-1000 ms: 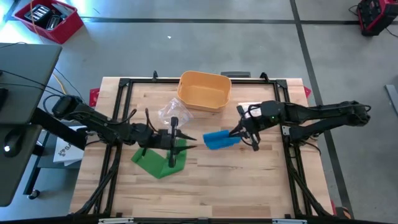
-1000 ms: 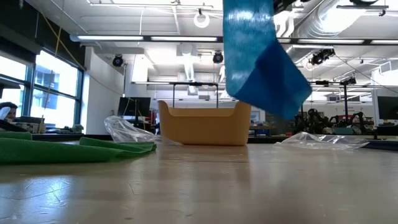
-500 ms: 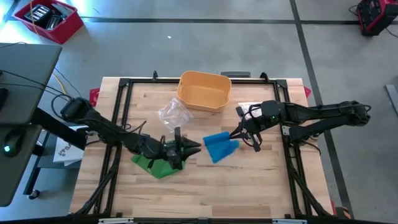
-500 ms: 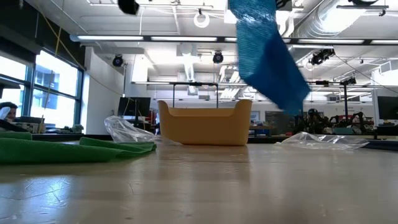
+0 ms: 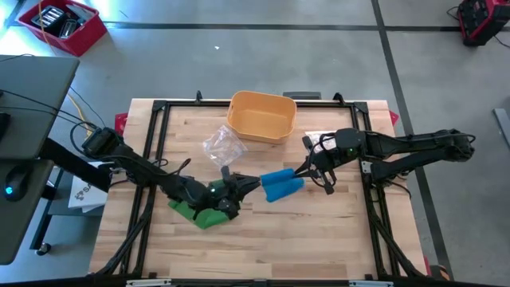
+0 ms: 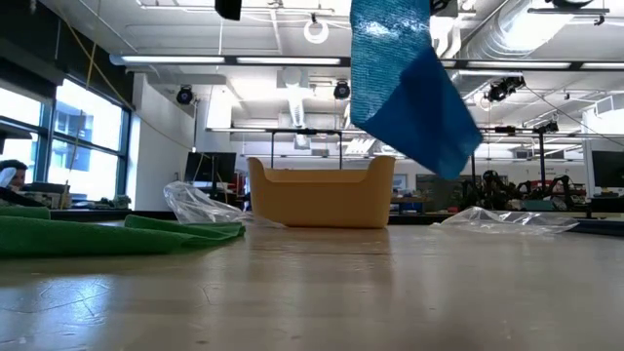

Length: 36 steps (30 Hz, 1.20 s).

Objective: Roll bandage
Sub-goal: Roll the blue bandage

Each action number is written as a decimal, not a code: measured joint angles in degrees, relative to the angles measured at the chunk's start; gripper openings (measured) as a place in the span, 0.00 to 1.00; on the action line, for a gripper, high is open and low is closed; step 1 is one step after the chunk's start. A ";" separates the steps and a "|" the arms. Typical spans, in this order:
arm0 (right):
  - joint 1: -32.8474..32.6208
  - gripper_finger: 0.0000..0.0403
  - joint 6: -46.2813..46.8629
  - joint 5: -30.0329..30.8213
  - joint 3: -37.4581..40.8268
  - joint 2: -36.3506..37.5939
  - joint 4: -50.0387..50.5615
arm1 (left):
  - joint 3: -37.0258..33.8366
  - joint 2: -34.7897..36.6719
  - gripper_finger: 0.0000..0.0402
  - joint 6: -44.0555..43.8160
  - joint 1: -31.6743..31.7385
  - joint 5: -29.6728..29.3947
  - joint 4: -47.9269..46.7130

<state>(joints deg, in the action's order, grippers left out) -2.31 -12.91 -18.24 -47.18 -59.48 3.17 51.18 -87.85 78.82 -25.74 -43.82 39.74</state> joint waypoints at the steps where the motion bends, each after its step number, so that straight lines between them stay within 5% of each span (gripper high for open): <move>1: 0.00 0.00 0.01 -0.07 0.00 0.00 0.16 | 0.63 0.00 0.30 0.36 0.34 -0.06 -2.35; 9: 0.00 0.00 0.02 -0.32 0.02 0.00 0.09 | 1.79 0.02 0.34 1.02 1.91 -0.39 -6.86; 18: 0.00 0.00 0.21 -1.62 0.02 -0.04 -0.27 | 1.86 0.00 0.30 1.40 3.29 7.78 -6.86; 36: 0.02 0.00 0.73 -1.74 0.02 -0.02 -0.83 | 1.84 0.04 0.08 -6.67 5.36 13.06 -2.54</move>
<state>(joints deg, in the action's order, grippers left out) -2.28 -12.19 -19.99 -47.16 -59.51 2.34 53.01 -87.81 72.15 -20.38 -30.75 37.20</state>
